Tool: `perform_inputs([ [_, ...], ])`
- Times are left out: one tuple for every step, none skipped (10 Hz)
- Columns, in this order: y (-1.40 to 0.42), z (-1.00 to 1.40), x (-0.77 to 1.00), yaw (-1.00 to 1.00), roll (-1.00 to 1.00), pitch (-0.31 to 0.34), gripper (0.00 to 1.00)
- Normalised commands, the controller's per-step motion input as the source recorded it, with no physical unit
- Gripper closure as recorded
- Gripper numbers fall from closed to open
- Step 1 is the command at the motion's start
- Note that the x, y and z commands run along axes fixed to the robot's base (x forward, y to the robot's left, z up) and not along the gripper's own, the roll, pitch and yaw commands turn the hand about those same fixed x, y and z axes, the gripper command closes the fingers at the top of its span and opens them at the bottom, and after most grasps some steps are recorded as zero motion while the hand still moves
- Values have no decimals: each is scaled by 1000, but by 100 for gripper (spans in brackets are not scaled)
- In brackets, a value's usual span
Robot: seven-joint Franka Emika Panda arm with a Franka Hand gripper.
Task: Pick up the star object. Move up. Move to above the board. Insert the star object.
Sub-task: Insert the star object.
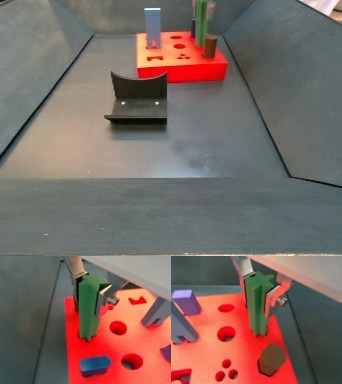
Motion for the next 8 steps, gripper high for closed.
perform_inputs([
  [63, -1000, 454, -60, 26, 0, 100],
  [0, -1000, 306, -77, 31, -21, 100],
  [-303, -1000, 83, -231, 69, -69, 100],
  [-586, -980, -214, -443, 1, -126, 100],
  [-500, -717, -354, -257, 56, -150, 100],
  [-9, 0, -31, 0, 0, -57, 100],
  [0, 0, -17, 0, 9, 0, 100],
  [0, 0, 0, 0, 16, 0, 100],
])
